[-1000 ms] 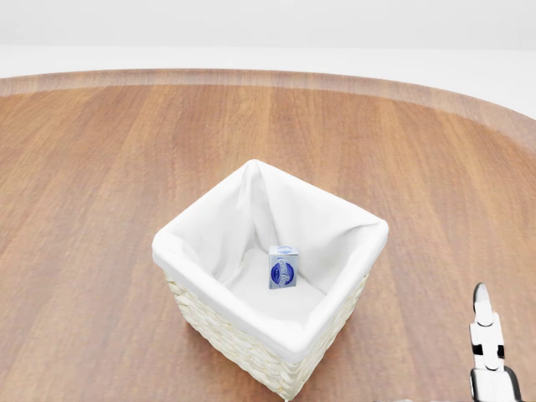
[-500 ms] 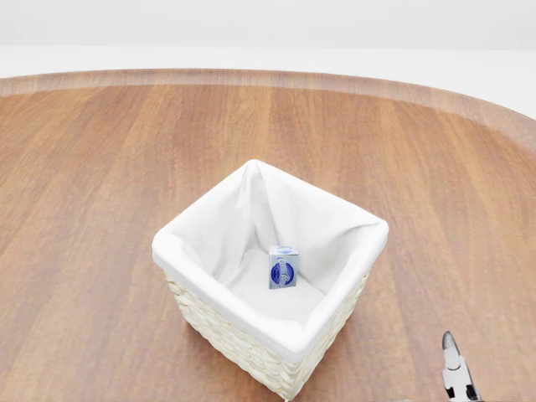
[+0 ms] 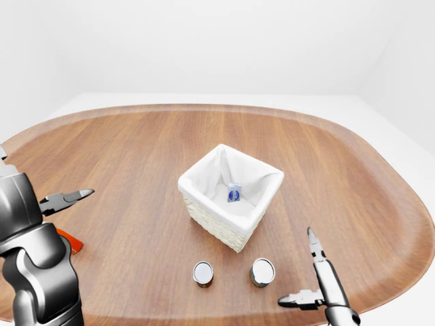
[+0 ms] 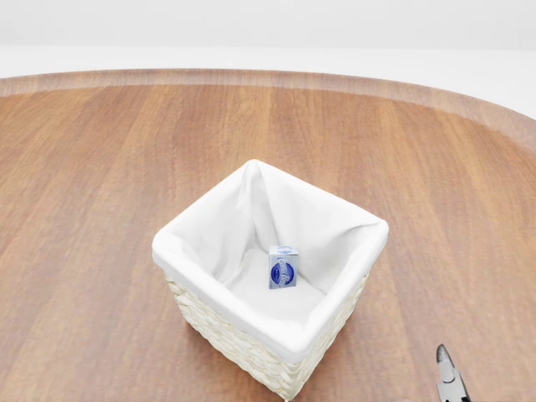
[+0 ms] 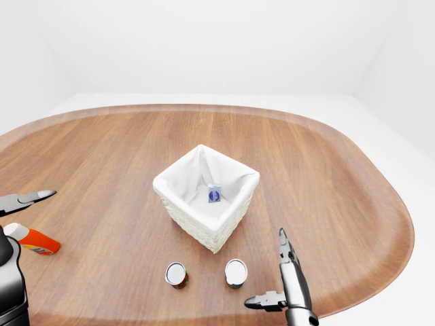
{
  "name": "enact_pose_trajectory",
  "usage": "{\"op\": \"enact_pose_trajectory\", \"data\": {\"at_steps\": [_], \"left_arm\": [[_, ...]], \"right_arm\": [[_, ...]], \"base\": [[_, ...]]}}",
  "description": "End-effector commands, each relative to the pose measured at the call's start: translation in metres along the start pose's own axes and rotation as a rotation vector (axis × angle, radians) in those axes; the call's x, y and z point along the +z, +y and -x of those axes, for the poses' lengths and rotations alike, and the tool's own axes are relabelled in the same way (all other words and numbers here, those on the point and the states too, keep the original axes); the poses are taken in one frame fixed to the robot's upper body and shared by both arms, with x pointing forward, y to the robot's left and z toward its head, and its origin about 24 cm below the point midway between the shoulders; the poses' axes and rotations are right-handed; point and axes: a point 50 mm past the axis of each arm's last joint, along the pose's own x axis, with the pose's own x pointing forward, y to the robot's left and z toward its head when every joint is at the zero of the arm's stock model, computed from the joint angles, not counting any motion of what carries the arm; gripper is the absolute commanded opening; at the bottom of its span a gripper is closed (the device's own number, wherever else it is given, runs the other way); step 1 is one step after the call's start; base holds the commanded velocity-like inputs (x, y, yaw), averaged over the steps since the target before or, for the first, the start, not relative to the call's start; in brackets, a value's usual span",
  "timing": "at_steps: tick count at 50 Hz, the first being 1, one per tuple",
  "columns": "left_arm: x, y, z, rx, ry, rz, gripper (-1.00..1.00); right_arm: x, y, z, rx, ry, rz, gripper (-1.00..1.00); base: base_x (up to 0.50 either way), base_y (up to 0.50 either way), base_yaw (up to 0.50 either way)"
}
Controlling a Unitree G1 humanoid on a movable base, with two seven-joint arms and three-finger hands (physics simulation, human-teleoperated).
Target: Pick up the alphabet soup and the cream cheese box, and put them in the basket.
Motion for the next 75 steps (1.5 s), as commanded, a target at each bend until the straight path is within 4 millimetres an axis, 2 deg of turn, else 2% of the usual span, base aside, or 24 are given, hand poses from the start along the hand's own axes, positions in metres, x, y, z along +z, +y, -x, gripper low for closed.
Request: {"op": "enact_pose_trajectory", "data": {"at_steps": [1,15,22,34,52,65,75], "left_arm": [[0.0,0.0,0.0,-0.001,0.0,0.0,1.0],[0.0,-0.001,0.0,0.0,0.0,-0.001,1.0],[0.002,0.0,0.0,-0.005,-0.007,-0.001,1.0],[0.001,-0.001,0.0,-0.006,-0.002,-0.002,1.0],[0.002,0.002,0.001,0.0,-0.007,0.0,1.0],[0.003,0.002,0.0,0.001,-0.012,0.0,1.0],[0.001,0.0,0.001,0.002,-0.001,0.0,1.0]], "right_arm": [[0.0,0.0,0.001,0.0,0.0,0.001,1.0],[0.004,0.004,0.0,0.017,-0.016,-0.016,1.0],[0.007,0.021,0.0,0.106,-0.035,-0.03,1.0],[0.019,0.03,0.003,0.157,-0.097,-0.059,1.0],[0.004,0.043,0.006,0.185,-0.054,0.032,1.0],[0.005,0.052,-0.003,0.187,-0.062,0.035,1.0],[-0.007,0.058,-0.015,0.17,-0.017,0.054,1.0]], "base": [[0.0,0.0,0.0],[0.0,0.0,0.0],[0.0,0.0,0.0],[0.0,0.0,0.0],[0.0,0.0,0.0],[0.0,0.0,0.0],[0.0,0.0,0.0]]}}
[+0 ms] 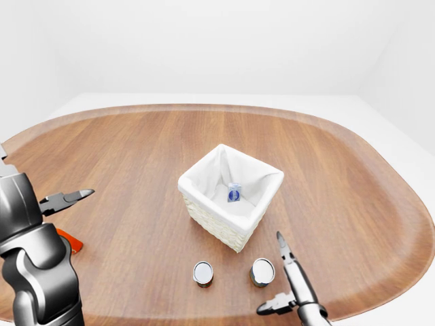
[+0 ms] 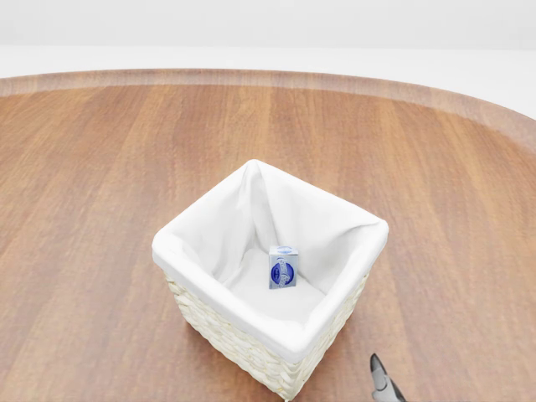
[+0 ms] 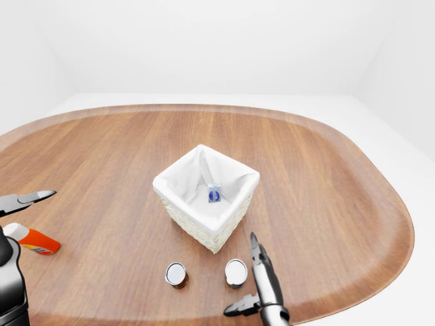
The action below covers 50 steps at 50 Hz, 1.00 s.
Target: Pick up the alphabet soup and the cream cheese box, and put them in the basket.
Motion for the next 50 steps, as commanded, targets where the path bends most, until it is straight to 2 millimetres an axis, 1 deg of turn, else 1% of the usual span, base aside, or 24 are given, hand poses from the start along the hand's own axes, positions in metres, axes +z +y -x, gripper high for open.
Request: {"op": "enact_pose_trajectory", "data": {"at_steps": [1,8,12,16,19,21,29,33,40,47,50], "left_arm": [[-0.001,-0.001,0.0,0.0,0.004,0.0,1.0],[0.001,0.001,0.0,0.003,-0.006,-0.002,1.0],[0.001,0.001,0.0,0.003,-0.005,-0.002,1.0],[0.0,0.0,0.0,-0.001,0.0,-0.004,1.0],[0.001,0.001,-0.001,-0.003,-0.007,-0.003,1.0],[-0.001,-0.002,0.0,-0.005,0.005,-0.005,1.0],[0.0,-0.002,0.0,-0.007,0.0,-0.006,1.0],[-0.001,-0.002,0.0,-0.007,0.001,-0.005,1.0],[0.0,-0.001,0.0,-0.006,-0.002,-0.003,1.0],[0.003,0.001,-0.001,-0.006,-0.012,-0.002,1.0],[0.0,-0.001,0.0,-0.005,-0.001,-0.002,1.0]], "right_arm": [[-0.009,0.005,-0.01,-0.007,0.033,0.019,1.0],[-0.017,0.011,-0.015,0.007,0.07,0.037,1.0],[-0.017,0.011,-0.016,0.009,0.069,0.039,1.0],[-0.011,0.011,-0.018,0.012,0.049,0.026,1.0],[-0.011,0.012,-0.02,0.016,0.051,0.026,1.0],[-0.012,0.014,-0.021,0.02,0.053,0.029,1.0],[-0.012,0.013,-0.023,0.014,0.058,0.013,1.0],[-0.014,0.014,-0.025,0.014,0.066,0.014,1.0],[-0.024,0.019,-0.032,0.017,0.112,0.043,1.0],[-0.024,0.019,-0.033,0.008,0.117,0.035,1.0],[-0.024,0.019,-0.034,0.007,0.115,0.033,1.0]], "base": [[0.0,0.0,0.0],[0.0,0.0,0.0],[0.0,0.0,0.0],[0.0,0.0,0.0],[0.0,0.0,0.0],[0.0,0.0,0.0],[0.0,0.0,0.0],[0.0,0.0,0.0],[0.0,0.0,0.0],[0.0,0.0,0.0],[0.0,0.0,0.0]]}}
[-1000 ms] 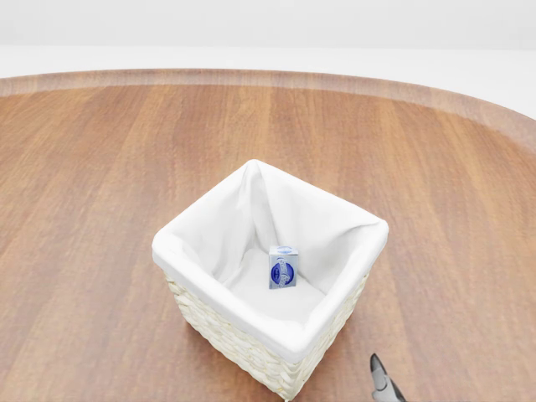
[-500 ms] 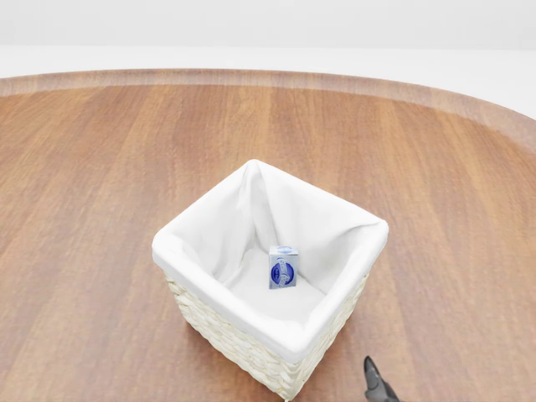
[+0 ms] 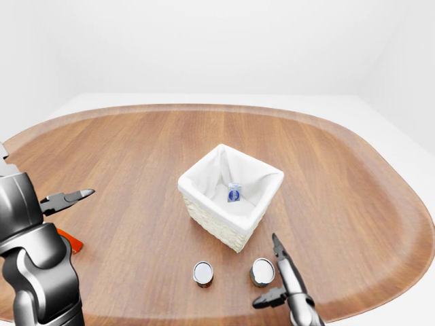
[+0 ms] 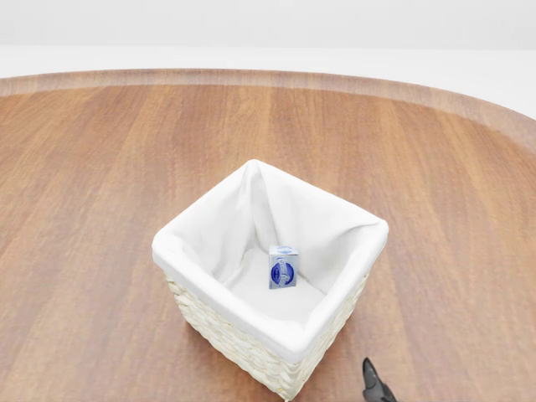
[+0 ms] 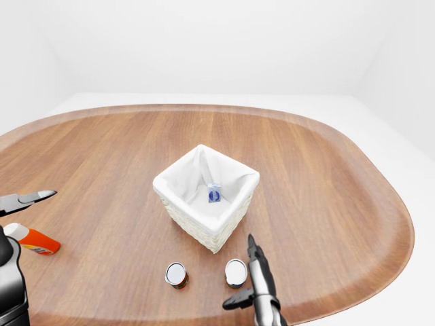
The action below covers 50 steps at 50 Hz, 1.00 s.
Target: Pick up the alphabet soup and the cream cheese box, and put them in the basket.
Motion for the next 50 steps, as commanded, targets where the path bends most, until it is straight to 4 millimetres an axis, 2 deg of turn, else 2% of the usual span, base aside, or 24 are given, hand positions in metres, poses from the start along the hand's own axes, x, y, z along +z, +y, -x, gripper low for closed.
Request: {"op": "enact_pose_trajectory", "data": {"at_steps": [1,13,40,41,42,50], "left_arm": [[-0.001,-0.001,0.0,0.0,0.004,0.001,1.0],[-0.001,0.0,0.0,0.0,0.004,0.004,1.0],[-0.001,-0.001,0.0,-0.002,0.006,0.003,1.0],[-0.002,-0.002,0.0,-0.003,0.008,0.002,1.0],[-0.002,-0.002,0.0,-0.003,0.008,0.001,1.0],[-0.001,-0.003,0.0,-0.009,0.005,-0.001,1.0]], "right_arm": [[-0.003,0.001,-0.005,-0.006,0.019,0.002,1.0],[-0.001,0.006,-0.013,-0.007,0.025,0.016,1.0],[0.007,0.006,-0.018,-0.016,-0.006,0.044,1.0],[0.007,0.006,-0.019,-0.015,-0.004,0.043,-0.57],[0.007,0.006,-0.018,-0.017,-0.007,0.047,-1.0],[0.007,0.005,-0.018,-0.022,-0.009,0.038,-1.0]], "base": [[0.0,0.0,0.0],[0.0,0.0,0.0],[0.0,0.0,0.0],[0.0,0.0,0.0],[0.0,0.0,0.0],[0.0,0.0,0.0]]}}
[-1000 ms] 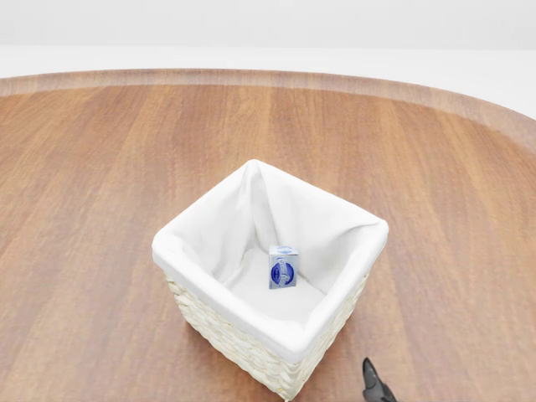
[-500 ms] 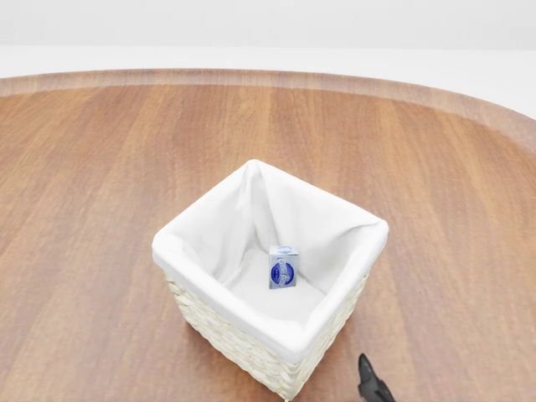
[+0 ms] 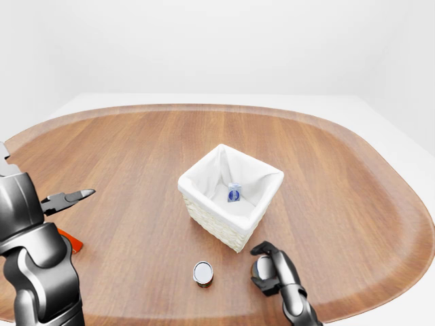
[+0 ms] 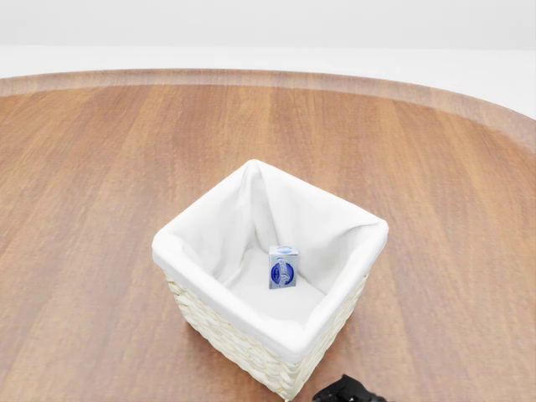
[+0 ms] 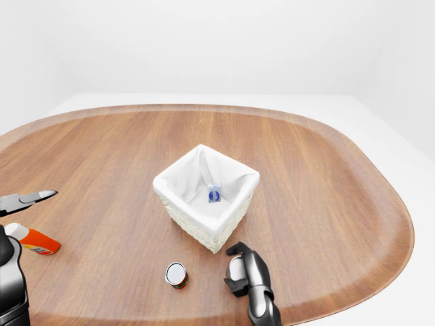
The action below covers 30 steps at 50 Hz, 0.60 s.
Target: Pick up the alphabet soup and the cream cheese box, and put them in the basket.
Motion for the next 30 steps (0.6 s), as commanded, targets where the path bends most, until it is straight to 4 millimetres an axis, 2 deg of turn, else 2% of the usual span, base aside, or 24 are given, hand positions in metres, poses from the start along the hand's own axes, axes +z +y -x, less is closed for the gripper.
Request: {"op": "enact_pose_trajectory", "data": {"at_steps": [1,11,19,30], "left_arm": [[0.0,-0.001,0.0,-0.006,-0.002,-0.003,1.0],[-0.001,-0.001,0.0,-0.003,0.005,-0.003,1.0],[-0.001,0.0,0.0,0.0,0.005,0.001,1.0],[0.0,0.001,0.0,0.007,0.003,0.005,1.0]], "right_arm": [[-0.005,-0.001,-0.002,-0.014,0.021,0.024,-1.0],[0.002,-0.009,0.004,-0.044,-0.017,-0.017,-1.0],[0.014,-0.022,0.016,-0.072,-0.076,-0.074,-1.0],[0.022,-0.043,0.022,-0.125,-0.12,-0.152,-1.0]], "base": [[0.0,0.0,0.0],[0.0,0.0,0.0],[0.0,0.0,0.0],[0.0,0.0,0.0]]}}
